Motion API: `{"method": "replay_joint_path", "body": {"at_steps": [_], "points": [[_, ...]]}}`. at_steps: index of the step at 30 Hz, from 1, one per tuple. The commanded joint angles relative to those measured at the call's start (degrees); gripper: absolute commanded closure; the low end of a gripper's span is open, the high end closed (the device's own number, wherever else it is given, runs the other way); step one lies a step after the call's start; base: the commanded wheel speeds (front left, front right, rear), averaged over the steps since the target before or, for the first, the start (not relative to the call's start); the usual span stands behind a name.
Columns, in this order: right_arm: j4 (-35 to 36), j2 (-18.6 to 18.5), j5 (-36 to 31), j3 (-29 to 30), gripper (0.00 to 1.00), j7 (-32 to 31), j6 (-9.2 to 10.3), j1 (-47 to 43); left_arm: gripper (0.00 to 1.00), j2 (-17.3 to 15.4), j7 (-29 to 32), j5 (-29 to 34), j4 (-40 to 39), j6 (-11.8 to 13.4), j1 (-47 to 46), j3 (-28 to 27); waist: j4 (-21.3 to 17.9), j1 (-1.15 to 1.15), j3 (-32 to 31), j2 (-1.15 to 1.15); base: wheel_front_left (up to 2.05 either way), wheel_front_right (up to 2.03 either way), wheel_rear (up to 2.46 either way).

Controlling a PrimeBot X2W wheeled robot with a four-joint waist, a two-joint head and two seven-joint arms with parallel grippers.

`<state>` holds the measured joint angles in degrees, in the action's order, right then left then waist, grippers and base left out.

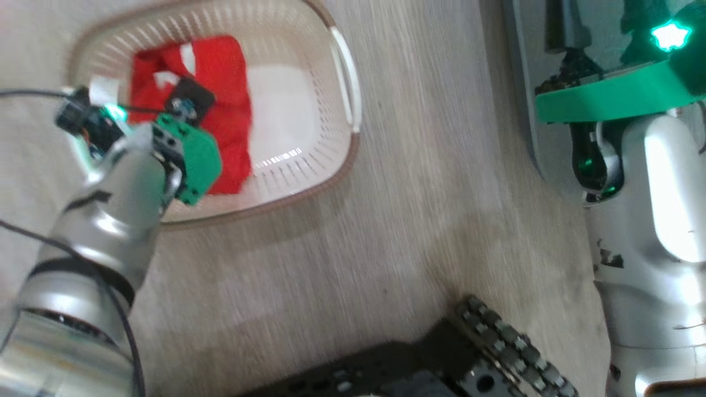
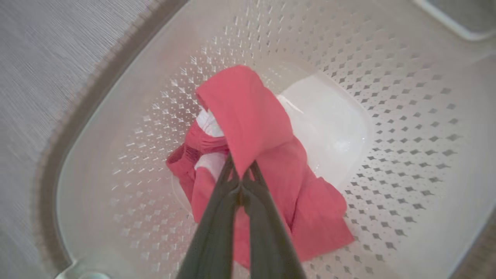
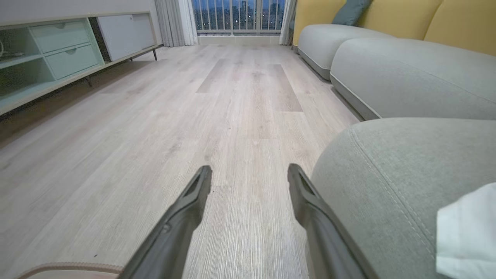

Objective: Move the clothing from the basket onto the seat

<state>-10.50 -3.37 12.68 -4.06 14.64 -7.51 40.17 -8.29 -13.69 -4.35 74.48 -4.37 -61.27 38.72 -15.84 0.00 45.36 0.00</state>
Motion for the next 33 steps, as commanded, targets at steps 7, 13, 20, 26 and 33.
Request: {"method": "replay_joint_path", "body": {"at_steps": [7, 13, 20, 26, 33], "points": [[-3.28, 0.49, -2.18, -0.4, 0.0, 0.36, 0.02, -4.68, 1.0, 1.12, -1.27, -4.58, -5.94, -0.94, 5.8, -3.95, 6.68, 0.0, -14.56, 0.0, 0.0, 0.0, 0.0], [-7.09, 0.49, -3.6, -0.38, 0.0, 0.36, 0.02, -8.08, 1.0, 2.78, -1.29, -8.37, -14.24, 0.53, 11.85, -7.87, 9.36, 0.0, -23.05, 0.0, 0.0, 0.0, 0.0], [-10.34, 0.49, -4.34, -0.5, 0.0, 0.36, 0.02, -11.4, 1.0, 3.58, -1.3, -10.85, -25.16, 2.69, 17.32, -12.19, 11.3, 0.0, -30.63, 0.0, 0.0, 0.0, 0.0], [-12.46, 0.47, -4.01, -1.35, 0.0, 0.36, 0.02, -14.1, 1.0, 3.47, -1.3, -11.33, -35.34, 3.95, 22.3, -15.24, 11.78, 0.0, -36.03, 0.0, 0.0, 0.0, 0.0], [-14.05, 0.13, -2.93, -2.08, 0.0, 0.36, 0.02, -16.54, 1.0, 3.59, -1.3, -11.33, -46.02, 3.9, 24.59, -16.67, 12.05, 0.0, -40.64, 0.0, 0.0, 0.0, 0.0]]}}
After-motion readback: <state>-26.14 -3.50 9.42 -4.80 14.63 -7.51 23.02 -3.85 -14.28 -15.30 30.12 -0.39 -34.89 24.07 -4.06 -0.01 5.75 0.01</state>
